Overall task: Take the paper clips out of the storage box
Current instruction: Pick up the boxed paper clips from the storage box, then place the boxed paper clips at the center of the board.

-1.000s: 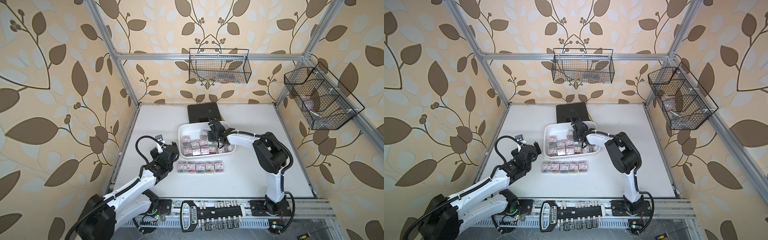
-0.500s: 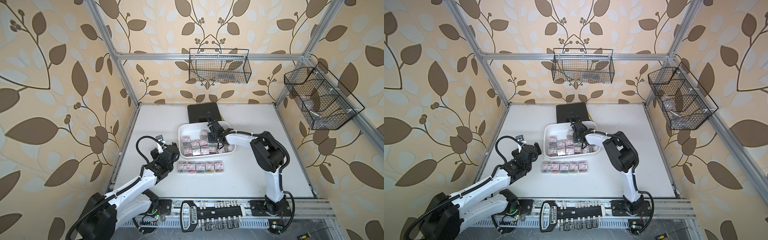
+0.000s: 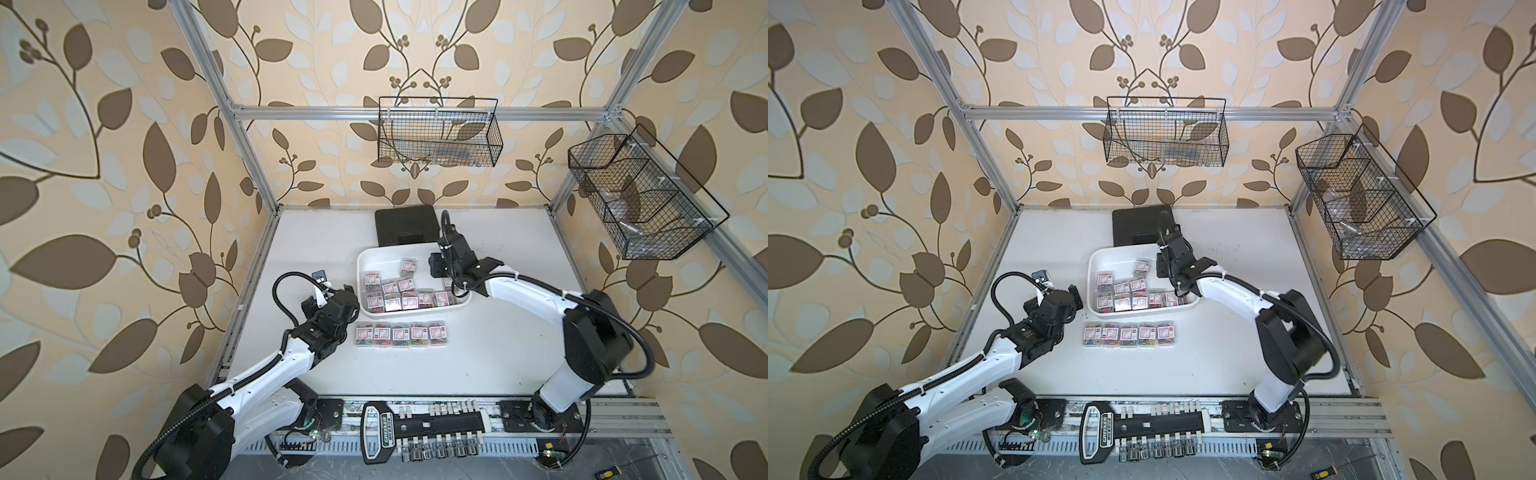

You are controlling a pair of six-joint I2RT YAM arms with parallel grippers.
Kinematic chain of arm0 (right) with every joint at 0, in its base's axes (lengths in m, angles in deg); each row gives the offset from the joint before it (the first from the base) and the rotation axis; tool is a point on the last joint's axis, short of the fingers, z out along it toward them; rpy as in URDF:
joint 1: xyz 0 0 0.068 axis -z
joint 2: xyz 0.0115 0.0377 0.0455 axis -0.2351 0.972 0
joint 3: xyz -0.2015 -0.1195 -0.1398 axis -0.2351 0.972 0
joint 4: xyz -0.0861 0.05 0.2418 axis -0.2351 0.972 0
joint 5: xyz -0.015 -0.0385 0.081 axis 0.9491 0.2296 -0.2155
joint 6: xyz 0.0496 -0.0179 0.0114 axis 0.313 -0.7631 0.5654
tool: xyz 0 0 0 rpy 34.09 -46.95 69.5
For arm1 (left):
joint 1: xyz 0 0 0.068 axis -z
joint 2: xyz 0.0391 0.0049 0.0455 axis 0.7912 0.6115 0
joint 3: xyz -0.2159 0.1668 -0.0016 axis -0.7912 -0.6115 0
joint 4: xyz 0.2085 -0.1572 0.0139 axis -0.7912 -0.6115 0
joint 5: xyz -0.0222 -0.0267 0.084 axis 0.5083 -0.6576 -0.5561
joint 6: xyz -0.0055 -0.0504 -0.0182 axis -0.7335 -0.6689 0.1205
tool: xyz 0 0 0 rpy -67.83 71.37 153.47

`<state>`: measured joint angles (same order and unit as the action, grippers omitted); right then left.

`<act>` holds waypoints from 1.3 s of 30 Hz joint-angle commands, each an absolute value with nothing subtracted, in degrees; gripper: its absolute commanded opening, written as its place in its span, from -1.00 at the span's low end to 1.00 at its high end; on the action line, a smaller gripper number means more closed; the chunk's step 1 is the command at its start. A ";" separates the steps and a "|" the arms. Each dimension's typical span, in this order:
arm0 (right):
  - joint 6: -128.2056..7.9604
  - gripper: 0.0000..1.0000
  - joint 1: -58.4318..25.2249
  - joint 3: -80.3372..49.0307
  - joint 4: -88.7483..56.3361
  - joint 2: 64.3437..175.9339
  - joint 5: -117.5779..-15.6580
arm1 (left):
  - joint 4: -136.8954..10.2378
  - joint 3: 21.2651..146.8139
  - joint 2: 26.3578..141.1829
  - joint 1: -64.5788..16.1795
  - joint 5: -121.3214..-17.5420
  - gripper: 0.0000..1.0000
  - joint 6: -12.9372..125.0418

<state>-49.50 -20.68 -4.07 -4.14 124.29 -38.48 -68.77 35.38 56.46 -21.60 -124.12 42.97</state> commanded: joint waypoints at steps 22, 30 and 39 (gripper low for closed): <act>-28.32 -0.23 -29.22 38.51 2.28 75.76 -23.14 | -68.57 36.47 56.72 -21.84 -125.24 0.98 42.86; -26.26 -0.22 -39.51 39.24 -3.06 87.03 -19.16 | -68.66 36.60 57.03 -21.83 -125.26 0.98 42.87; -27.24 -0.21 -40.02 36.17 -8.47 99.98 -22.91 | -68.74 36.74 57.29 -21.87 -125.28 0.98 42.77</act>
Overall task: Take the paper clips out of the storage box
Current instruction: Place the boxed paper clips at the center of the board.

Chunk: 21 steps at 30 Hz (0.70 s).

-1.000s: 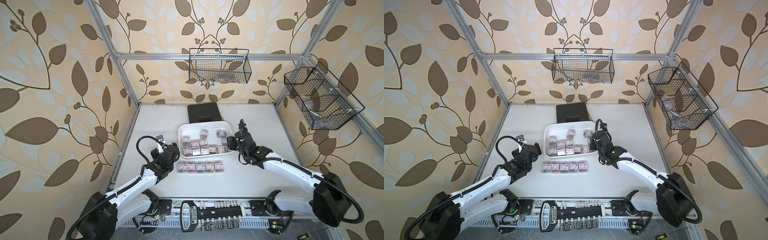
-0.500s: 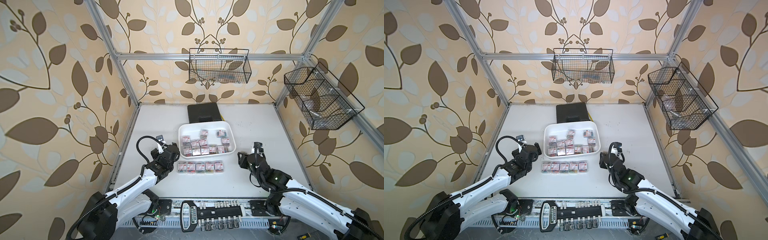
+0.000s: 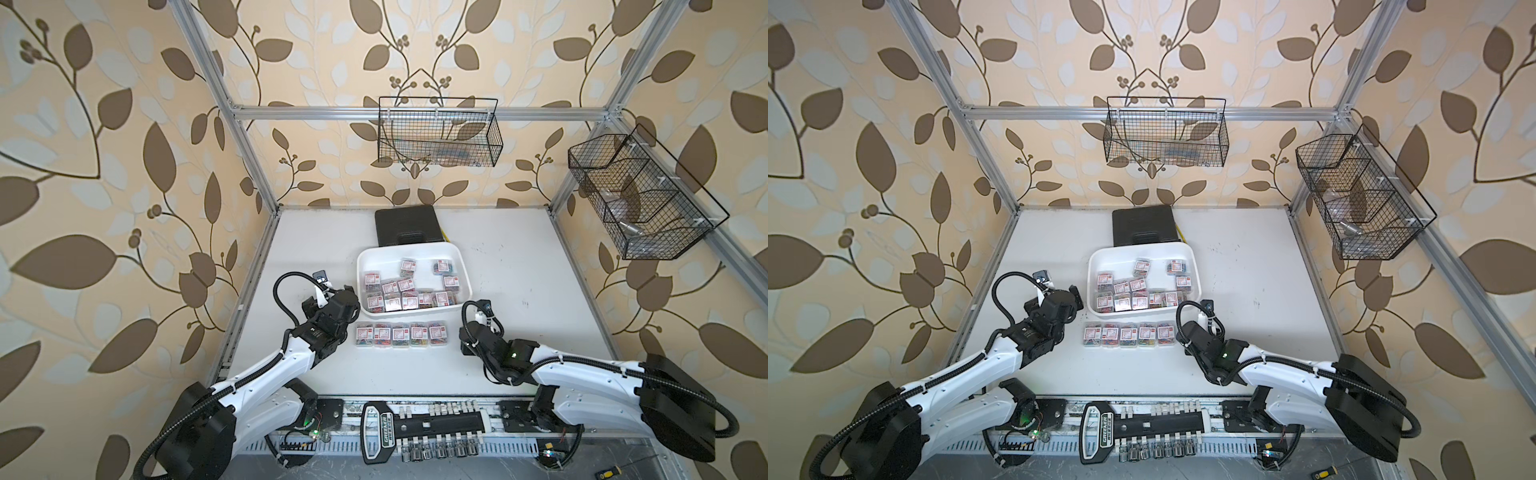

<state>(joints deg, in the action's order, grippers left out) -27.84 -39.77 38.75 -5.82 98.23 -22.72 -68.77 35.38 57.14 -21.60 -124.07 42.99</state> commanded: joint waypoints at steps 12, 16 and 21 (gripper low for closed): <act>-27.55 -0.17 -36.84 37.26 -15.15 105.72 -28.21 | -68.83 36.86 57.47 -21.83 -125.42 0.98 42.69; -27.29 -0.08 -36.78 37.36 -15.81 106.37 -28.12 | -68.99 36.97 57.73 -21.84 -125.44 0.98 42.60; -26.92 -0.01 -36.93 37.63 -16.81 106.86 -28.36 | -69.18 37.21 58.08 -21.82 -125.52 0.98 42.62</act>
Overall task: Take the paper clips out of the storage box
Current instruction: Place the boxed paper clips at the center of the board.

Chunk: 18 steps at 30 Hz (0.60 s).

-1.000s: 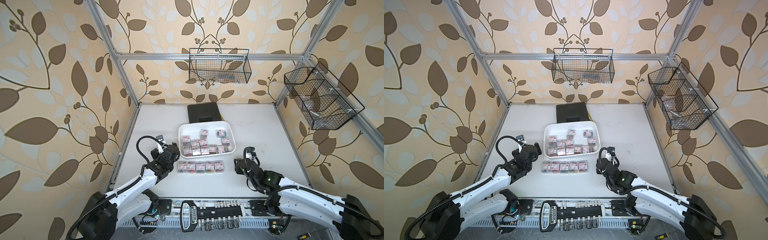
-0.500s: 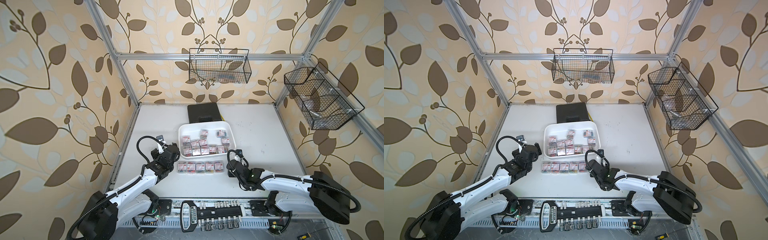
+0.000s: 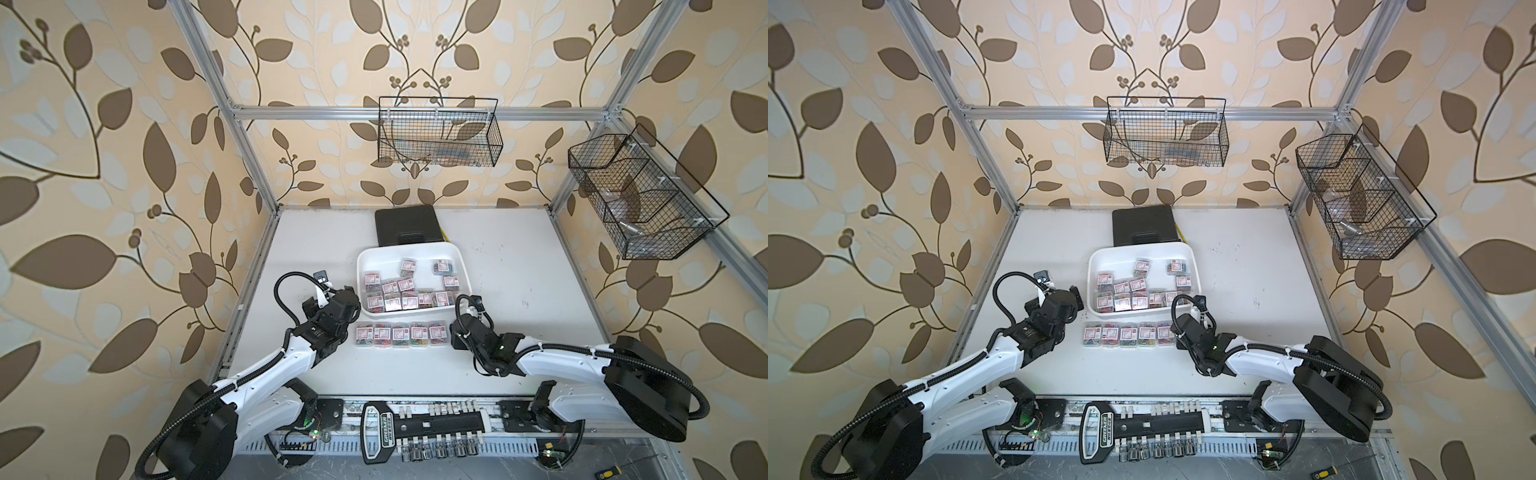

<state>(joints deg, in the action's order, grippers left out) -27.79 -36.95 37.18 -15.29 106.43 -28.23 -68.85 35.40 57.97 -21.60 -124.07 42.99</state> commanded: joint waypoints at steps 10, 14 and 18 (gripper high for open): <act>-25.31 0.32 -37.29 37.89 -16.79 106.78 -27.67 | -69.27 37.30 58.26 -21.83 -125.52 0.98 42.52; -23.65 0.30 -37.61 38.74 -17.38 105.50 -27.65 | -69.27 37.30 58.26 -21.81 -125.52 0.98 42.52; -19.38 0.16 -38.07 42.28 -22.32 103.95 -29.36 | -69.26 37.34 58.39 -21.85 -125.56 0.98 42.46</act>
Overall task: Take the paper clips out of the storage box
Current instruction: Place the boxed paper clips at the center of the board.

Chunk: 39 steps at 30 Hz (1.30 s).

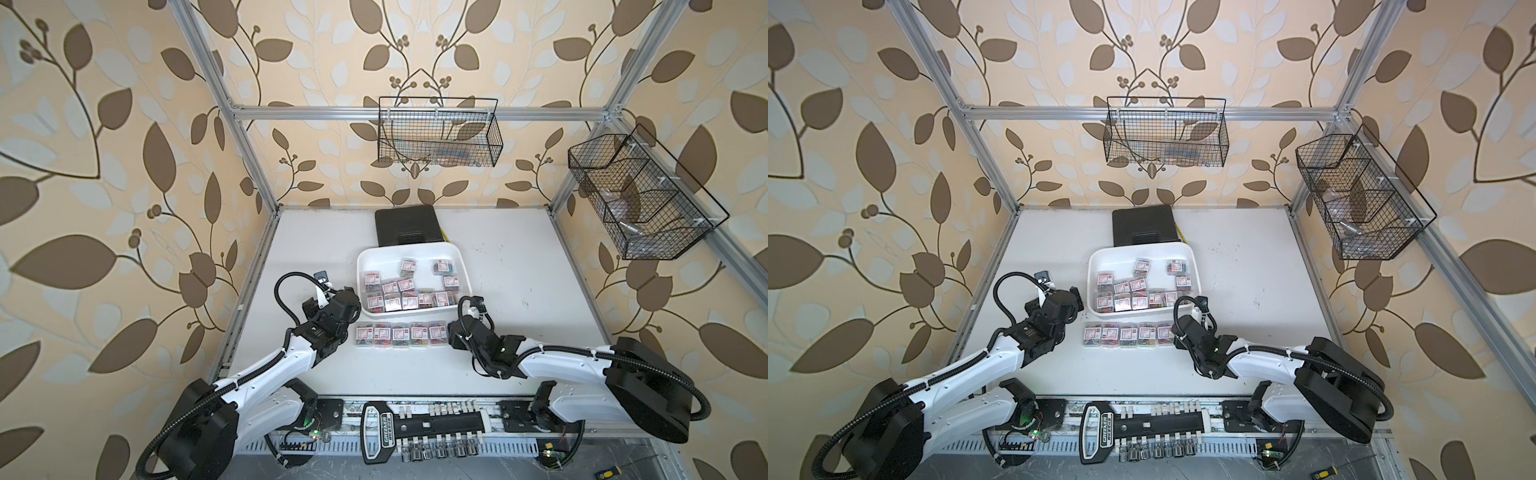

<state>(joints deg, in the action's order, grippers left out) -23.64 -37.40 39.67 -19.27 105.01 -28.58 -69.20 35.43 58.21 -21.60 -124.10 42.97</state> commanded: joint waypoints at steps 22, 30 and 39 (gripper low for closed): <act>-16.80 0.34 -41.43 41.16 -13.54 84.55 -9.97 | -69.27 37.65 59.05 -21.86 -125.71 0.98 42.34; -25.35 0.44 -32.85 37.01 -12.21 76.82 -8.30 | -70.05 38.12 59.49 -21.88 -126.57 0.97 41.55; -39.76 0.54 -10.65 34.68 -17.94 80.94 -12.90 | -69.91 38.03 59.56 -21.85 -126.49 0.91 41.56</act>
<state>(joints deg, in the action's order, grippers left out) -33.56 -15.13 34.60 -16.64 79.55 -11.81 -69.64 35.84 59.34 -21.60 -124.21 42.42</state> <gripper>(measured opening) 0.764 0.958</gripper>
